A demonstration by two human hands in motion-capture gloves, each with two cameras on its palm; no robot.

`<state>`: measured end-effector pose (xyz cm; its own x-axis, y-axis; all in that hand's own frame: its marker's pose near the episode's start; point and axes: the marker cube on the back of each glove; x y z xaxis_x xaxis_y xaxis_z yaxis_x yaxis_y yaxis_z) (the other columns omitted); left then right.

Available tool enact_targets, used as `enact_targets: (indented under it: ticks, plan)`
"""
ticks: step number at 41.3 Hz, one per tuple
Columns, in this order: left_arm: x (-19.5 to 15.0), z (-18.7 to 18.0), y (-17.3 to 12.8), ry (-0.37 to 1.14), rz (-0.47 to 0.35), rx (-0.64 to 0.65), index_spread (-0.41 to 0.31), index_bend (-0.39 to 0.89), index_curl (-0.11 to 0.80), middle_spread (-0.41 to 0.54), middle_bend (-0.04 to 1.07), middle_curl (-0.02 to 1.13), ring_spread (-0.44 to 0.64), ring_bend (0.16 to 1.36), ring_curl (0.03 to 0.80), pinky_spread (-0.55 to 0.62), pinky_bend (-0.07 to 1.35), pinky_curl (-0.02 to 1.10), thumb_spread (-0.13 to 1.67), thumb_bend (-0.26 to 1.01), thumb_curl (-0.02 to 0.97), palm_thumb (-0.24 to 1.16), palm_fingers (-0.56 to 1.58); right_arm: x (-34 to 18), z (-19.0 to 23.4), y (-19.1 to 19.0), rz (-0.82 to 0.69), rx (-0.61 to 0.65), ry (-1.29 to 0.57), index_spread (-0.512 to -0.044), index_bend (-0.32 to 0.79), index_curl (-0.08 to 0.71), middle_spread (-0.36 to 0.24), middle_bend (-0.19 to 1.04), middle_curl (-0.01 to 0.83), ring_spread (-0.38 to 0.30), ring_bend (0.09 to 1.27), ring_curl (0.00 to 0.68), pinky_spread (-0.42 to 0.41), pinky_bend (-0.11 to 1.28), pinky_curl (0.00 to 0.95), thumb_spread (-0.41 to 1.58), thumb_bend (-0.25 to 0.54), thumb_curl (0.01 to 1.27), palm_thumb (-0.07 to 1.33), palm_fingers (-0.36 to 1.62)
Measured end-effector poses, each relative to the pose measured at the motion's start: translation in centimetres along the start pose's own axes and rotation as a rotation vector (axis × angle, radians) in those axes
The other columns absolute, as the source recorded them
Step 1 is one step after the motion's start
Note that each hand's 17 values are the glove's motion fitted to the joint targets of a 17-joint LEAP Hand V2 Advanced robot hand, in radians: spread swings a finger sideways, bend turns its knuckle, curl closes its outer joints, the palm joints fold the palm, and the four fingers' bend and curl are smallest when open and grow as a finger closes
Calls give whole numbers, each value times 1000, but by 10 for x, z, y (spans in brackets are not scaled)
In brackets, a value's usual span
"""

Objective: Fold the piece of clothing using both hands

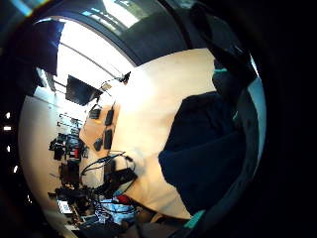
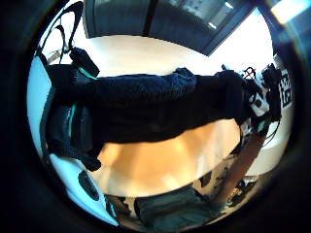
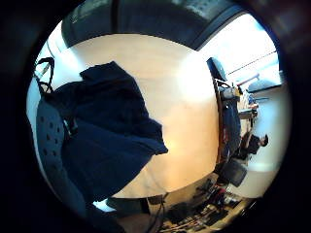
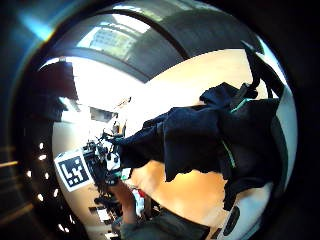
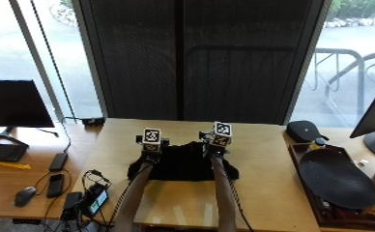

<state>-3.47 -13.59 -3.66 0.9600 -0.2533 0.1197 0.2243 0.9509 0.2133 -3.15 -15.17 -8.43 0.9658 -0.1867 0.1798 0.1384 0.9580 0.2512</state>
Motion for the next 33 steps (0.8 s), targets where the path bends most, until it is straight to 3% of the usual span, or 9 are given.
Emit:
enact_targets:
  ticks: [4, 7, 11, 17, 24, 28, 30, 33]
  plan:
    - [-3, 16, -14, -50, -72, 43, -293, 213, 411, -353, 552, 538, -367, 666, 432, -110, 95, 322, 1158, -17, 407, 738, 1149, 24, 46, -15, 178, -39, 206, -296, 141, 346, -223, 481, 476, -235, 776, 468, -352, 554, 380, 1142, -14, 357, 984, 1332]
    - [-4, 35, -15, -62, -94, 16, -297, 234, 427, -350, 573, 544, -359, 633, 425, -77, 80, 299, 1192, -10, 398, 739, 1106, 32, 68, -13, 217, -84, 306, -296, 150, 349, -219, 485, 480, -231, 765, 468, -335, 561, 383, 1136, -14, 356, 986, 1311]
    - [-18, 58, -1, -187, -125, -145, -295, 240, 443, -347, 582, 546, -351, 618, 424, -42, 73, 268, 1232, -8, 385, 737, 1080, 32, 89, -15, 207, -93, 325, -298, 153, 355, -223, 480, 480, -230, 746, 467, -319, 565, 387, 1126, -14, 357, 988, 1286]
    - [-10, 78, -13, -100, -118, -108, -295, 238, 460, -340, 582, 546, -342, 596, 419, -5, 79, 229, 1283, -4, 368, 744, 1061, 35, 99, -25, 219, -31, 317, -299, 149, 359, -231, 473, 482, -234, 716, 462, -304, 557, 386, 1120, -12, 359, 996, 1258]
    - [-13, 83, -16, -70, -133, -94, -283, 177, 459, -338, 590, 544, -340, 596, 423, 17, 92, 196, 1315, -6, 351, 751, 1051, 40, 96, -26, 212, -33, 276, -301, 143, 359, -235, 471, 483, -238, 686, 456, -277, 537, 381, 1098, -20, 368, 988, 1233]
    - [-16, 65, 1, -32, -141, -104, -242, 87, 426, -315, 565, 547, -305, 591, 434, 52, 151, 207, 1314, -13, 343, 742, 886, 48, 74, -25, 214, 82, 183, -305, 129, 351, -234, 432, 475, -230, 633, 443, -236, 529, 380, 1075, -27, 375, 968, 1113]
    - [-20, 51, 6, -15, -133, -47, -217, 79, 413, -278, 453, 528, -263, 589, 445, 78, 220, 238, 1309, -16, 341, 735, 723, 49, 59, -26, 165, 179, 67, -306, 128, 348, -219, 344, 449, -220, 582, 431, -187, 524, 379, 1068, -33, 378, 947, 947]
    - [-24, 33, 5, 16, -106, 110, -195, 87, 394, -253, 407, 520, -222, 579, 438, 97, 248, 254, 1291, -18, 339, 726, 683, 53, 43, -12, 145, 227, -63, -305, 153, 368, -197, 274, 439, -207, 545, 436, -131, 520, 394, 1082, -32, 380, 920, 844]
